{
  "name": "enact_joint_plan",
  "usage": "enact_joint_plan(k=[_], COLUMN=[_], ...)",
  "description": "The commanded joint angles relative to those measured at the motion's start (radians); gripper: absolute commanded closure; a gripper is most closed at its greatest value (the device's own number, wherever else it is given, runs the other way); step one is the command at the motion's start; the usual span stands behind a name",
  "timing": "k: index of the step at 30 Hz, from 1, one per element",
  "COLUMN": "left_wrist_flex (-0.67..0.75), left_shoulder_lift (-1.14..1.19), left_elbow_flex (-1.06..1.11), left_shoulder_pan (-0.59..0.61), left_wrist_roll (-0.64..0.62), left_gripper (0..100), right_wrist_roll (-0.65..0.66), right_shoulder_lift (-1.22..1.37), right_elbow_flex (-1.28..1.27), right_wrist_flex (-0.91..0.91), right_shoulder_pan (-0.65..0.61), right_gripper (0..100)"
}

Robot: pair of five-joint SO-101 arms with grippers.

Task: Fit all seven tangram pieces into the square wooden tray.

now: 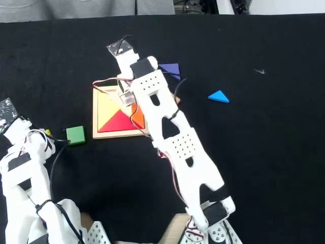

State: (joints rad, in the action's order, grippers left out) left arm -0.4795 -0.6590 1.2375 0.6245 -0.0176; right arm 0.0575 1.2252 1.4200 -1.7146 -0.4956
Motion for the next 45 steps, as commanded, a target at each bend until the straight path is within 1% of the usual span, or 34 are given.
enact_joint_plan(k=[1,5,7,11,14,15,17,24,28,31,34,36,38,40,42,44,45], left_wrist_flex=[0.021,0.021,0.021,0.021,0.021,0.017,0.017,0.015,0.014,0.014,0.014,0.014,0.015,0.015,0.015,0.020,0.021], left_shoulder_lift=[-0.023,-0.023,-0.023,-0.025,-0.023,-0.023,-0.023,-0.023,-0.021,-0.021,-0.021,-0.028,-0.031,-0.031,-0.031,-0.031,-0.031], left_elbow_flex=[-0.005,-0.005,-0.005,-0.005,-0.002,-0.002,-0.002,-0.002,-0.002,0.005,0.010,0.024,0.030,0.030,0.030,0.030,0.030], left_shoulder_pan=[-0.013,-0.013,-0.013,-0.015,-0.044,-0.058,-0.073,-0.076,-0.076,-0.077,-0.090,-0.111,-0.133,-0.136,-0.136,-0.137,-0.137], left_wrist_roll=[0.003,0.003,0.003,0.003,0.003,0.009,0.009,0.011,0.012,0.012,0.061,0.080,0.083,0.083,0.083,0.081,0.081], left_gripper=[82,82,82,82,82,82,82,82,82,82,82,82,82,82,82,82,82], right_wrist_roll=[0.003,0.003,0.003,0.006,0.008,0.008,0.008,0.011,0.011,0.023,0.112,0.150,0.176,0.236,0.324,0.385,0.391], right_shoulder_lift=[0.012,0.022,-0.008,-0.130,-0.262,-0.317,-0.437,-0.912,-1.093,-1.159,-1.176,-1.175,-1.175,-1.178,-1.171,-1.147,-1.127], right_elbow_flex=[0.067,0.071,0.122,0.217,0.182,0.147,0.041,-0.446,-0.650,-0.783,-0.886,-0.951,-1.013,-1.072,-1.129,-1.188,-1.208], right_wrist_flex=[-0.012,-0.018,-0.041,-0.054,-0.055,-0.055,-0.055,-0.049,-0.029,-0.031,-0.031,-0.029,0.011,0.084,0.198,0.334,0.399], right_shoulder_pan=[0.000,-0.002,0.006,0.071,0.132,0.152,0.183,0.242,0.302,0.370,0.430,0.479,0.532,0.588,0.608,0.577,0.545], right_gripper=[90.3,90.4,90.6,91.0,97.8,99.2,97.6,98.6,98.6,98.6,98.6,98.6,98.6,98.6,98.6,98.3,98.2])
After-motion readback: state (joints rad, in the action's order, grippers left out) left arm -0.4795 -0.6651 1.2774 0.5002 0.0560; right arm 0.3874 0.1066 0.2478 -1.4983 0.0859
